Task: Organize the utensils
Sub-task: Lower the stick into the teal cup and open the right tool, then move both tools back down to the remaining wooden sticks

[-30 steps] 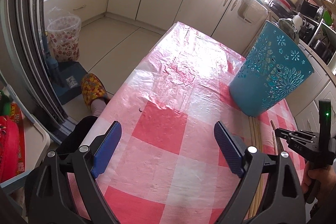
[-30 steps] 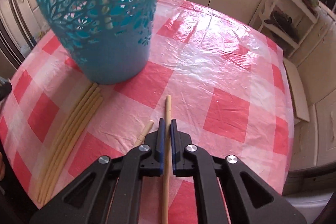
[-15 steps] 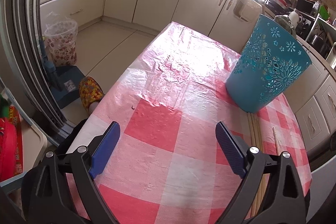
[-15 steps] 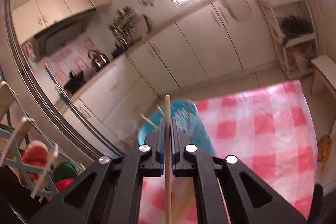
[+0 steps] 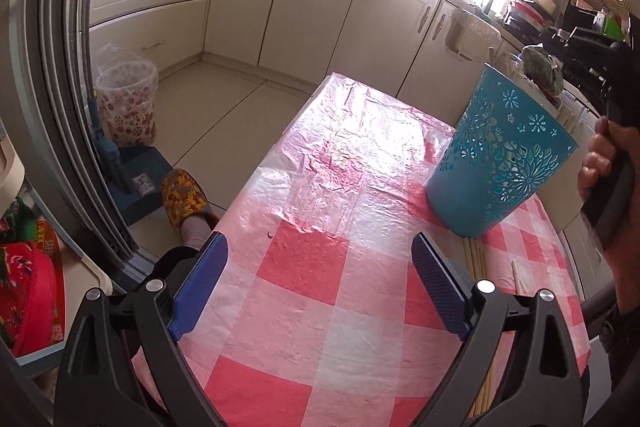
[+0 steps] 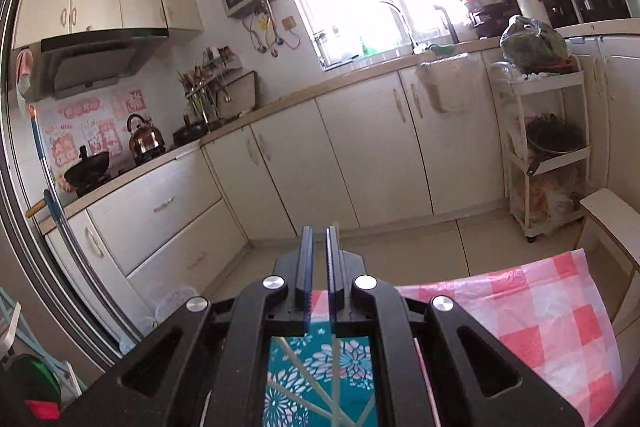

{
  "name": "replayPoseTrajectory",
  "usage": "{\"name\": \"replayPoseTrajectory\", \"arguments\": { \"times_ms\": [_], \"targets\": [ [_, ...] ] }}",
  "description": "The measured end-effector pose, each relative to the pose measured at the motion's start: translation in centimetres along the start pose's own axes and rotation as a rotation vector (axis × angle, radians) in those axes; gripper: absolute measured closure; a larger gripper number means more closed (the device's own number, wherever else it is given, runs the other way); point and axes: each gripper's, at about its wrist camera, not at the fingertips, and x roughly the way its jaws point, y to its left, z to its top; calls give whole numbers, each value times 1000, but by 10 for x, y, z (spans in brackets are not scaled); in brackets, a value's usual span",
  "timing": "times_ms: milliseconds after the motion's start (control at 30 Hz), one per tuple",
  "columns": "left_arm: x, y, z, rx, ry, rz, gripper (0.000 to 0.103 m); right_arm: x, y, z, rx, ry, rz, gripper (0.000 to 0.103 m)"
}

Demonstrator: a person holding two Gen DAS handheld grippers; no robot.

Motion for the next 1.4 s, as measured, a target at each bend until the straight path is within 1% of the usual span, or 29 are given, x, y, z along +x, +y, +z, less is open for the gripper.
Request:
{"name": "replayPoseTrajectory", "arguments": {
  "times_ms": [67, 200, 267, 333, 367, 433, 467, 533, 600, 633, 667, 733, 767, 833, 900, 933, 1000, 1067, 1167, 1233, 1333, 1400],
  "targets": [
    [-4, -2, 2, 3, -15, 10, 14, -10, -3, -6, -5, 16, 14, 75],
    [-19, -7, 5, 18, -60, 32, 13, -41, -5, -12, -24, -8, 12, 62],
    [-30, -9, 7, 27, -92, 42, 10, -71, -9, -10, -25, -53, 4, 51],
    [-39, -12, 9, 30, -115, 47, 10, -94, -16, -16, -14, -77, -11, 43],
    [-43, -13, 9, 28, -123, 46, 9, -104, -19, -20, -7, -74, -22, 38],
    [-51, -14, 9, 24, -135, 44, 8, -121, -27, -34, 0, -34, -57, 30],
    [-54, -15, 9, 24, -137, 43, 8, -124, -30, -42, -1, 7, -80, 29],
    [-56, -18, 7, 31, -128, 42, 8, -120, -37, -71, -5, 151, -120, 29],
    [-54, -23, 4, 47, -98, 44, 8, -109, -44, -105, 1, 305, -148, 31],
    [-51, -27, 2, 59, -75, 40, 8, -103, -48, -121, 9, 371, -157, 39],
    [-46, -32, 0, 78, -42, 35, 8, -97, -51, -136, 18, 435, -160, 50],
    [-32, -48, -4, 137, 19, 34, 8, -84, -53, -157, 13, 502, -185, 58],
    [-24, -56, -6, 171, 42, 33, 8, -79, -53, -163, 11, 518, -192, 60],
    [-4, -76, -11, 245, 99, 30, 8, -66, -50, -171, -18, 546, -209, 60],
    [15, -95, -14, 298, 152, 9, 8, -54, -47, -179, -55, 576, -227, 61],
    [24, -103, -16, 319, 170, 1, 8, -50, -47, -182, -68, 586, -230, 64],
    [43, -117, -19, 360, 208, 2, 8, -50, -46, -185, -108, 578, -245, 68],
    [59, -127, -22, 386, 236, 10, 8, -52, -52, -187, -108, 580, -240, 80],
    [77, -134, -23, 401, 275, 33, 10, -59, -64, -190, -92, 572, -220, 90],
    [84, -135, -25, 407, 292, 51, 11, -61, -68, -190, -68, 573, -198, 90],
    [89, -137, -29, 419, 308, 63, 11, -60, -69, -189, -56, 574, -187, 90],
    [90, -140, -29, 427, 303, 68, 11, -60, -71, -189, -48, 576, -181, 90]
  ]
}}
